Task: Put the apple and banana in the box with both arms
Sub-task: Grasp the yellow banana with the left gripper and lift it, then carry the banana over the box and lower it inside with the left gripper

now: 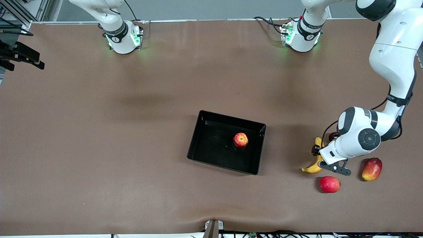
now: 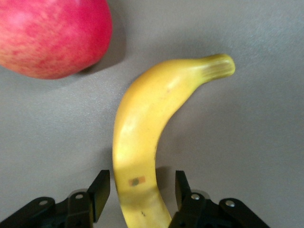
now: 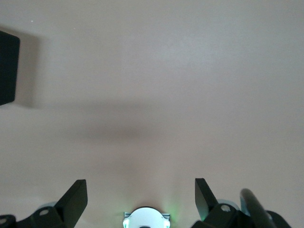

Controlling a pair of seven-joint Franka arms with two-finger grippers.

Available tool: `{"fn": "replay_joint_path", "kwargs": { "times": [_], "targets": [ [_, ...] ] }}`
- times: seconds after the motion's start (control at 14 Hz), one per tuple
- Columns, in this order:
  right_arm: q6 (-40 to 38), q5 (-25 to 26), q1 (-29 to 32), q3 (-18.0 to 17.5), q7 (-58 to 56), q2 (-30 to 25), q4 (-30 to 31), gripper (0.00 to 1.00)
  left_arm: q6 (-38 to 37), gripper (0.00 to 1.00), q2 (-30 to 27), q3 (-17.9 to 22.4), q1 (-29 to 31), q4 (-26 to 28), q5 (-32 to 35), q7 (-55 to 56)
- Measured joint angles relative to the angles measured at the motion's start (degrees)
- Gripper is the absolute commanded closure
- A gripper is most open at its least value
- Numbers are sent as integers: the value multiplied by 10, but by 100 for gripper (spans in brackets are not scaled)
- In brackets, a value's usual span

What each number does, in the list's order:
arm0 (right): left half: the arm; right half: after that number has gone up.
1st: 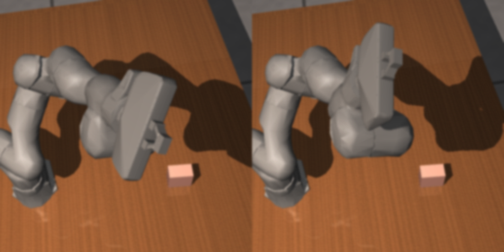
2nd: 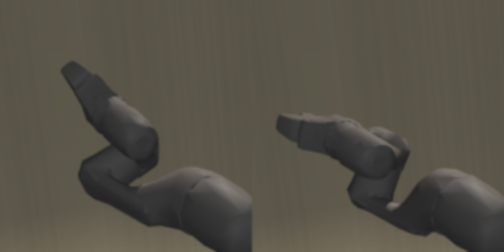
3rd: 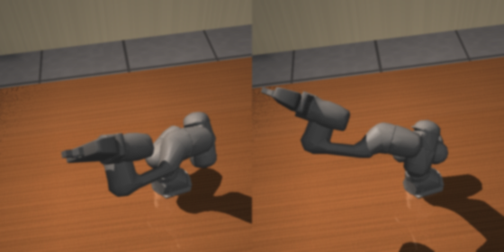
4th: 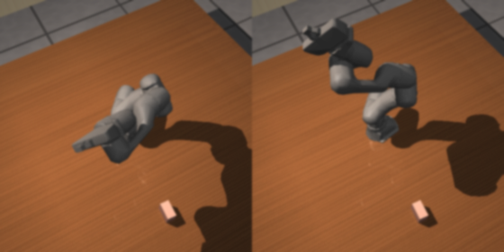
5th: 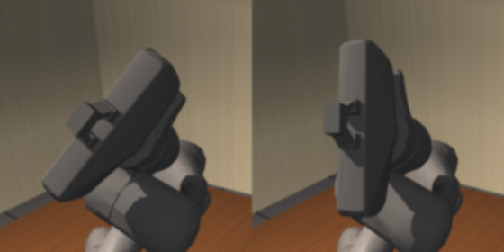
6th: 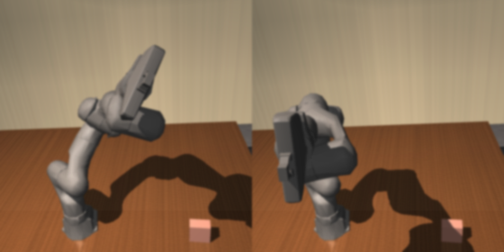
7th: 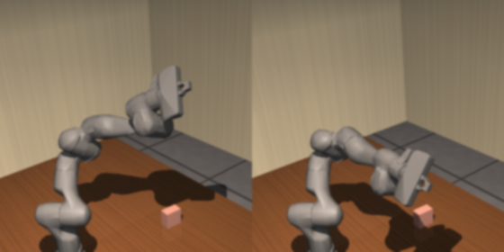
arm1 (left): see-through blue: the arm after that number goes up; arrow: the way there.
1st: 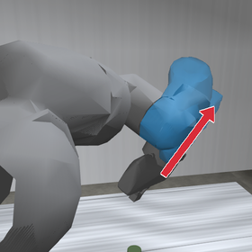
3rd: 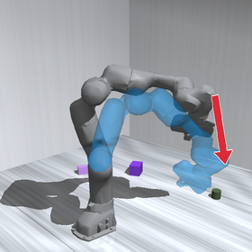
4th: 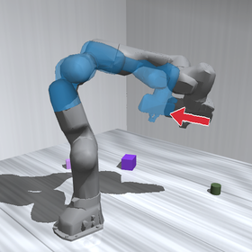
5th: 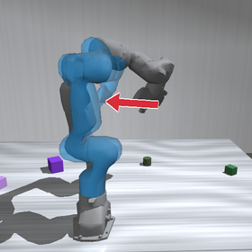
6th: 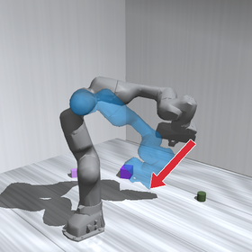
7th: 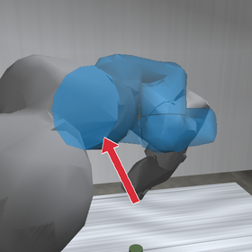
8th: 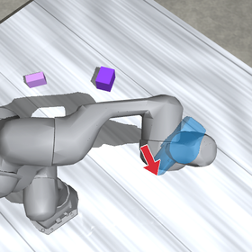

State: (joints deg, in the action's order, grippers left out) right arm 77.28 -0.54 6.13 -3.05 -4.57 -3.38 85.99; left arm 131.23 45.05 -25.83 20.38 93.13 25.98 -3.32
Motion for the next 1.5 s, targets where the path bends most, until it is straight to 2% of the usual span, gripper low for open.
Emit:
{"fn": "replay_joint_path", "kwargs": {
  "times": [0.14,0.21,0.5,0.79,1.0,1.29,1.5],
  "targets": [
    [3,5,0,1,0,0,0,0,5,96,4,0,0,0,2,0],
    [5,6,0,2,0,0,0,0,6,100,3,0,0,-3,3,0],
    [9,6,1,7,0,0,0,0,-22,100,-25,-23,1,-21,3,1],
    [9,6,1,7,0,0,0,0,-99,100,-87,-106,-2,-30,3,64],
    [9,6,1,7,0,0,0,0,-136,100,-112,-175,-25,-44,3,202],
    [9,6,1,8,0,0,0,0,-162,100,-107,-179,-141,-79,2,347],
    [9,6,1,8,0,0,0,0,-162,100,-78,-161,-216,-110,2,428]
  ]
}}
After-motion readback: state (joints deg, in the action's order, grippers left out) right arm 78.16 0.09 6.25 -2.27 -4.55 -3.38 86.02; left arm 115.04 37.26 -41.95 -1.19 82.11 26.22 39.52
